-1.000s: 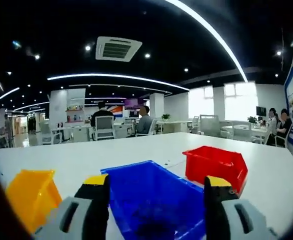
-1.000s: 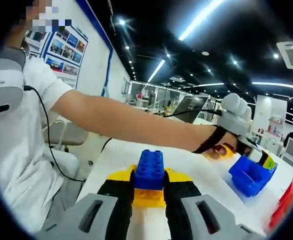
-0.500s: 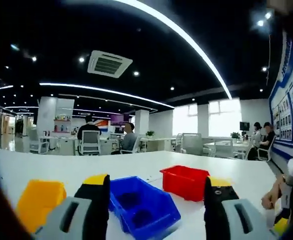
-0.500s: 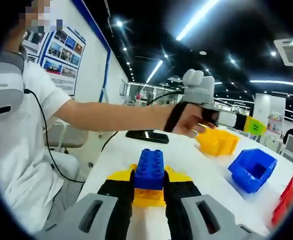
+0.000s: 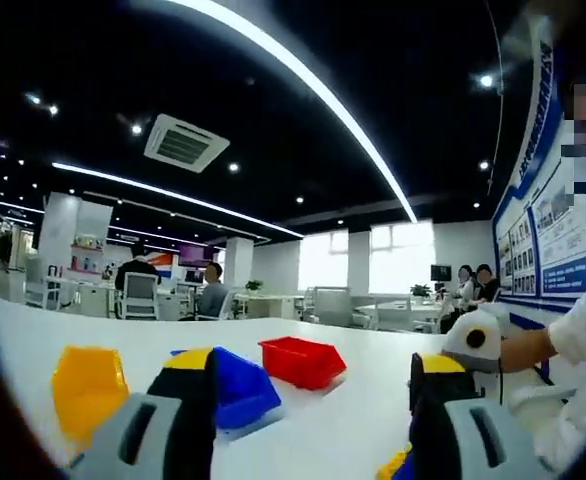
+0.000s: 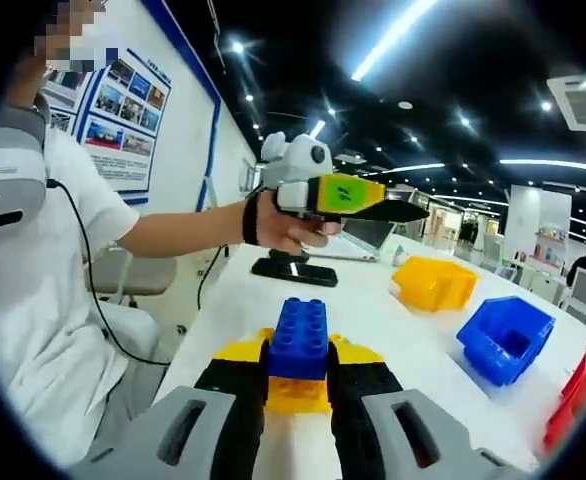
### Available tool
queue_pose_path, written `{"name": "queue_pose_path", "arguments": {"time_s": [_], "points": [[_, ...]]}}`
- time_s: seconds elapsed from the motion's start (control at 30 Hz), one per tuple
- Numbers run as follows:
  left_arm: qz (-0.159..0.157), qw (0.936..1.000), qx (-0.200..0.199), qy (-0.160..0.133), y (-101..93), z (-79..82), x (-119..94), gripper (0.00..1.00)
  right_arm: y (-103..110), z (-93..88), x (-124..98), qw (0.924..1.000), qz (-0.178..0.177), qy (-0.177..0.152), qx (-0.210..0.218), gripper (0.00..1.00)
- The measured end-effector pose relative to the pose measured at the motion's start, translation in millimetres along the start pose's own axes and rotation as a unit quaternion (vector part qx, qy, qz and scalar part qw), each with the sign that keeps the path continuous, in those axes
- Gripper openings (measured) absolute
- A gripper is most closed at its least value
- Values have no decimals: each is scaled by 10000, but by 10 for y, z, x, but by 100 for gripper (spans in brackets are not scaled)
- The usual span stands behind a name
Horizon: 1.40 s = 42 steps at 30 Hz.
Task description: Take apart the toy blocks one by one and place each separated block into its matching bin, sorting the blocks by their type until all the connected pieces are disassembled and separated into the correct bins
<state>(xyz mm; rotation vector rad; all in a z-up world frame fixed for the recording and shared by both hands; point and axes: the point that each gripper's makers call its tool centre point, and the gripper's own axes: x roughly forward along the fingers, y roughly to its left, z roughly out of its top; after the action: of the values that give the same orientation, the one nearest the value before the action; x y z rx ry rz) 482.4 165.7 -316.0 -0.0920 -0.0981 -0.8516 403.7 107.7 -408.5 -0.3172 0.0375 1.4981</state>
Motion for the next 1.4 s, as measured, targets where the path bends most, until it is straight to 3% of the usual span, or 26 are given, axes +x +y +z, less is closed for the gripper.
{"name": "queue_pose_path", "arguments": {"time_s": [0.2,0.33,0.43,0.63,0.7,0.8,0.93,1.03,1.13,1.23,1.33,1.4], "points": [[-161,9999,-39,-3,-223,-88,-234,78,1,0,-4,10000,-18,-1,20,25],[-335,9990,34,306,-356,-357,-338,78,2,-8,-12,9999,-31,-43,94,25],[-513,9966,-37,638,-447,-644,-384,78,-4,-14,-16,9999,-44,-62,145,25],[-805,9877,167,1328,-624,-1090,-346,76,6,-6,-8,9999,-30,-43,91,25],[-855,9862,192,1403,-679,-1180,-287,75,6,-6,-8,9999,-30,-42,99,25],[-936,9851,133,1435,-752,-1236,-222,71,3,-10,-13,9999,-37,-54,123,25],[-975,9855,136,1381,-796,-1244,-159,51,9,-10,-17,9999,-33,-60,133,25],[-1051,9870,-96,1216,-842,-1182,-121,50,10,-9,-16,9999,-32,-56,118,24],[-982,9871,-71,1266,-838,-1183,-95,48,-5,-11,-21,9999,-54,-49,144,24],[-924,9866,-34,1347,-830,-1189,-86,48,-26,-21,-35,9994,-71,-87,325,24],[-944,9859,-143,1371,-836,-1206,-93,48,-22,-48,-43,9970,-66,-33,766,24],[-937,9865,-187,1330,-835,-1208,-93,47,-27,-39,-39,9973,-82,-59,724,24]]}}
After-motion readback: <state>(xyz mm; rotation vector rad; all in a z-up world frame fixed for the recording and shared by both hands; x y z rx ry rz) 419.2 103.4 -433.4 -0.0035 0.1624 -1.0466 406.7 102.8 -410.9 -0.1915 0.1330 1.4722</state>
